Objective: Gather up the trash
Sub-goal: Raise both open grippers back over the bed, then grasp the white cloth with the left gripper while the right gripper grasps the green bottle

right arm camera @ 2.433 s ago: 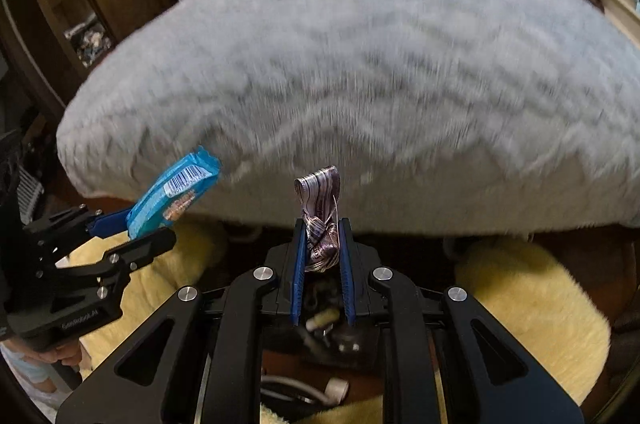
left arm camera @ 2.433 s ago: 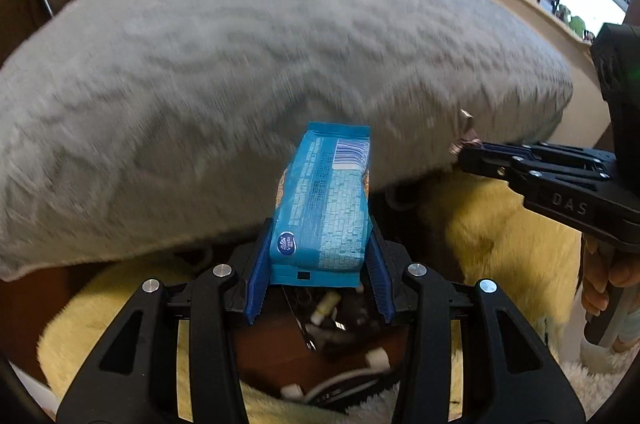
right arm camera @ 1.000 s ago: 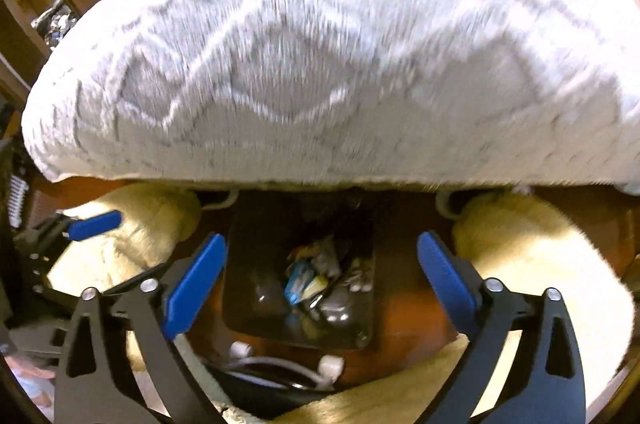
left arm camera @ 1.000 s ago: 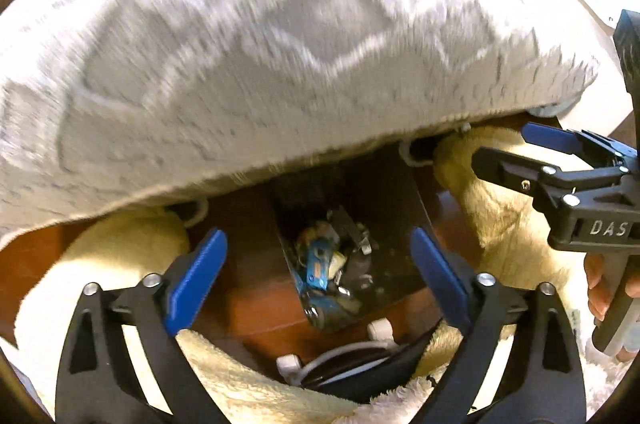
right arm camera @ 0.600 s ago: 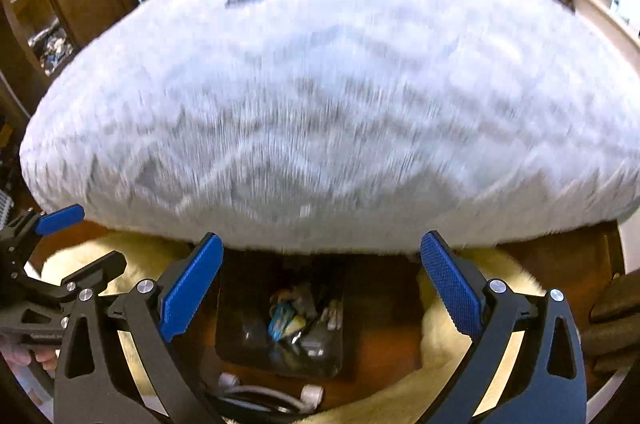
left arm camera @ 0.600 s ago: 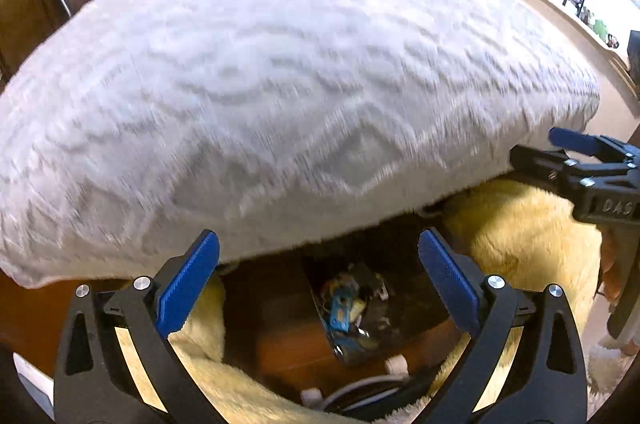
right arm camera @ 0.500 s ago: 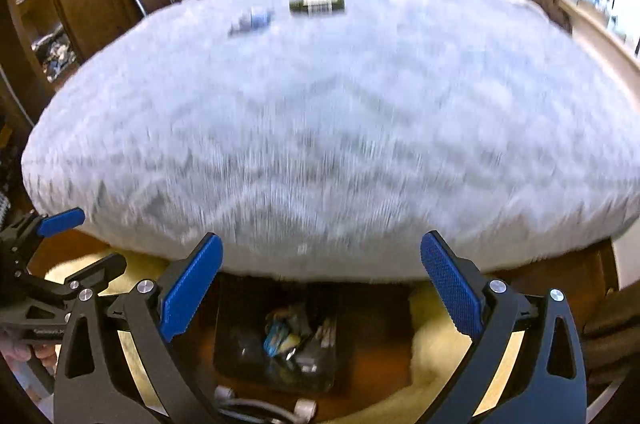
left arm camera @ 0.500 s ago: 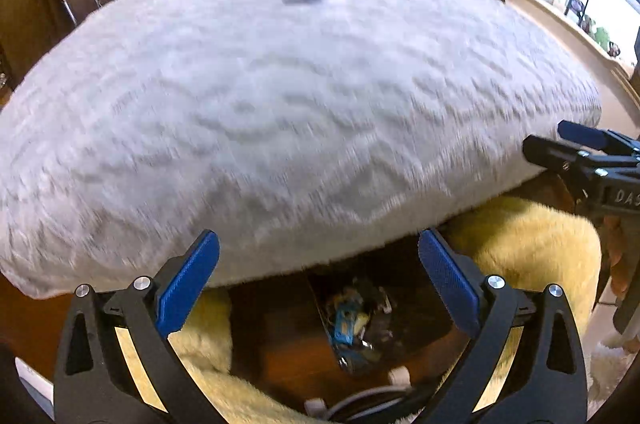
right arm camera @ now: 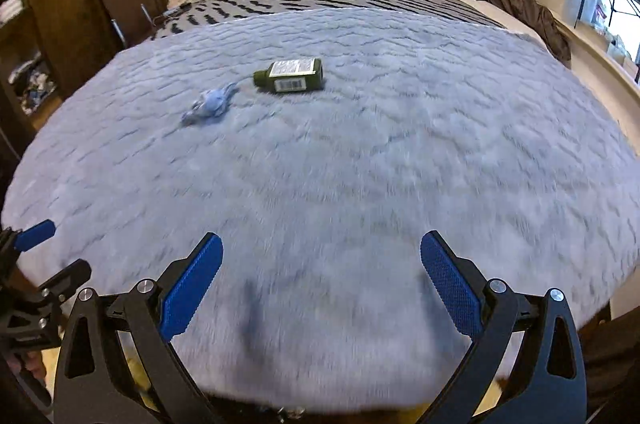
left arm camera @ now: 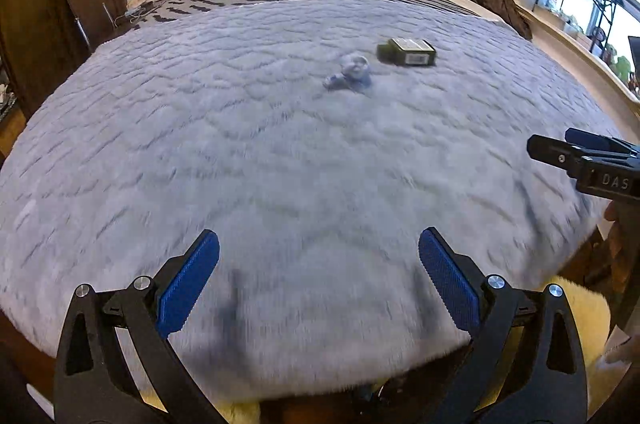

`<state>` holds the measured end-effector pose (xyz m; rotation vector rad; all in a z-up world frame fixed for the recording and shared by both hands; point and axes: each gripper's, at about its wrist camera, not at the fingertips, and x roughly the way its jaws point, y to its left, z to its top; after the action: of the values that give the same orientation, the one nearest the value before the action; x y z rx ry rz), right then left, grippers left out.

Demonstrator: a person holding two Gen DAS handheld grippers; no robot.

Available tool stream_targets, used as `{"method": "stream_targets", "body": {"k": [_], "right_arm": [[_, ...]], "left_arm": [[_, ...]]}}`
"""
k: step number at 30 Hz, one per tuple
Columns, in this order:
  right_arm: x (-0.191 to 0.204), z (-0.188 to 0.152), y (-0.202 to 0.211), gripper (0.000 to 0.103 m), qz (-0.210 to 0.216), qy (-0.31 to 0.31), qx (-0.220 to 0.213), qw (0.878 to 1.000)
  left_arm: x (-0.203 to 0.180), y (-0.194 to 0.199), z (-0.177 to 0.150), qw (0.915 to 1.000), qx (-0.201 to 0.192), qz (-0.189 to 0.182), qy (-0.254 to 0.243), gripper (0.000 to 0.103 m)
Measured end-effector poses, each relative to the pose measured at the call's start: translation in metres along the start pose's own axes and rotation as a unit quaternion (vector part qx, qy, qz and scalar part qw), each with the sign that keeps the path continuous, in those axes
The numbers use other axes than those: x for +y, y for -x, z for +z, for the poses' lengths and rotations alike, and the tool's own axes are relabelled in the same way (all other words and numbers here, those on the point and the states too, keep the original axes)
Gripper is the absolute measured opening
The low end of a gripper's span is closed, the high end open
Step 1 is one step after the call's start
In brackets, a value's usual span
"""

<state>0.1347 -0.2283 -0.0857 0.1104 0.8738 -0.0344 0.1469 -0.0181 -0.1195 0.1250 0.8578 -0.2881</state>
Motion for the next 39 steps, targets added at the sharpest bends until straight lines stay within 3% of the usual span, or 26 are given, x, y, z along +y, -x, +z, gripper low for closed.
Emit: {"method": "stream_targets", "body": {"k": [10, 17, 24, 26, 28, 31, 39], "right_arm": [[0.014, 0.08, -0.083, 0.099, 0.045, -0.056, 0.022, 0.997], [0.03, 0.121, -0.127, 0.099, 0.019, -0.064, 0.03, 0.997], [0.036, 0.132, -0.153, 0.099, 0.011, -0.059, 0.047, 0.997], [0.034, 0.132, -0.157, 0.097, 0.009, -0.057, 0.05, 0.997], [0.03, 0.132, -0.159, 0.086, 0.005, -0.055, 0.048, 0.997], [0.019, 0.132, -0.157, 0.086, 0.023, -0.067, 0.045, 0.996], [-0.022, 0.128, -0.116, 0.086, 0.001, -0.079, 0.011, 0.997]], "left_arm": [[-0.003, -0.058, 0.054, 0.9998, 0.017, 0.006, -0.008, 0.095], [0.0, -0.081, 0.07, 0.9997, 0.023, 0.004, 0.002, 0.095], [0.006, -0.095, 0.085, 0.9995, 0.025, 0.0, 0.017, 0.095], [0.006, -0.098, 0.09, 0.9995, 0.024, -0.004, 0.02, 0.095], [0.004, -0.101, 0.096, 0.9996, 0.02, -0.006, 0.02, 0.095], [-0.002, -0.107, 0.105, 0.9998, 0.013, 0.0, 0.012, 0.095], [-0.018, -0.125, 0.13, 0.9996, -0.014, -0.006, 0.024, 0.093]]}}
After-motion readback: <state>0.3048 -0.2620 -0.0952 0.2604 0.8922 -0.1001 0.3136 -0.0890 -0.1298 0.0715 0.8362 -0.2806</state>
